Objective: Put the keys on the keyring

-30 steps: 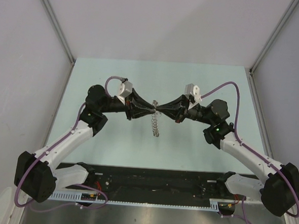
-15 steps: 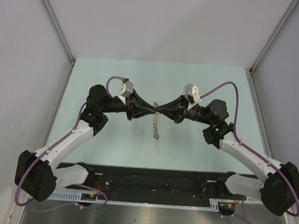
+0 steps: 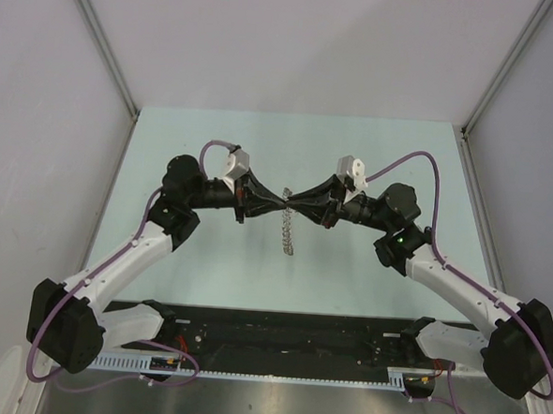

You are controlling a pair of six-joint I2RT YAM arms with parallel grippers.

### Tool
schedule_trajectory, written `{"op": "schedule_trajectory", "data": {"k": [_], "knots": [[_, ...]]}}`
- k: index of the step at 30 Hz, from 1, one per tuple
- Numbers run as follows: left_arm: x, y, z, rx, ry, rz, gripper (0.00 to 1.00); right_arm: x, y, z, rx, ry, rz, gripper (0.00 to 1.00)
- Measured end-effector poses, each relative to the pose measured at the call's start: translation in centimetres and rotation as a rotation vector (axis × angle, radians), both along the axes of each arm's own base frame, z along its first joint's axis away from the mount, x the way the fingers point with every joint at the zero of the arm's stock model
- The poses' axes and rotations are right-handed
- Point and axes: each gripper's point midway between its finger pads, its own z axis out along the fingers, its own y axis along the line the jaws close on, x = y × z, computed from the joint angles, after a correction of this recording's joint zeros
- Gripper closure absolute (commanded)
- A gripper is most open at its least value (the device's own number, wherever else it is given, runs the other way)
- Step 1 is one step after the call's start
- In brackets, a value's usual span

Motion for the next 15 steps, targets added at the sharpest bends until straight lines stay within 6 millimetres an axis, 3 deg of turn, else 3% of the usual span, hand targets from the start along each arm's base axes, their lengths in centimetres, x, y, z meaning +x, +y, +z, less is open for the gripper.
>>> {"op": "schedule_trajectory", "data": {"k": [5, 9, 15], "knots": [[1.2, 0.3, -0.9, 0.08, 0.01, 0.073, 1.0, 0.0, -0.8, -0.5, -0.049, 0.035, -0.064, 0.6], [1.9, 1.1, -1.3, 0.155, -0.02, 0.147, 1.0, -0.5, -2.2, 0.3, -0.084, 0.051, -0.12, 0.54], [1.2, 2.2, -2.6, 0.257, -0.047, 0.198, 0.99, -0.8, -3.9, -0.1, -0.153, 0.086, -0.193, 0.46]]}}
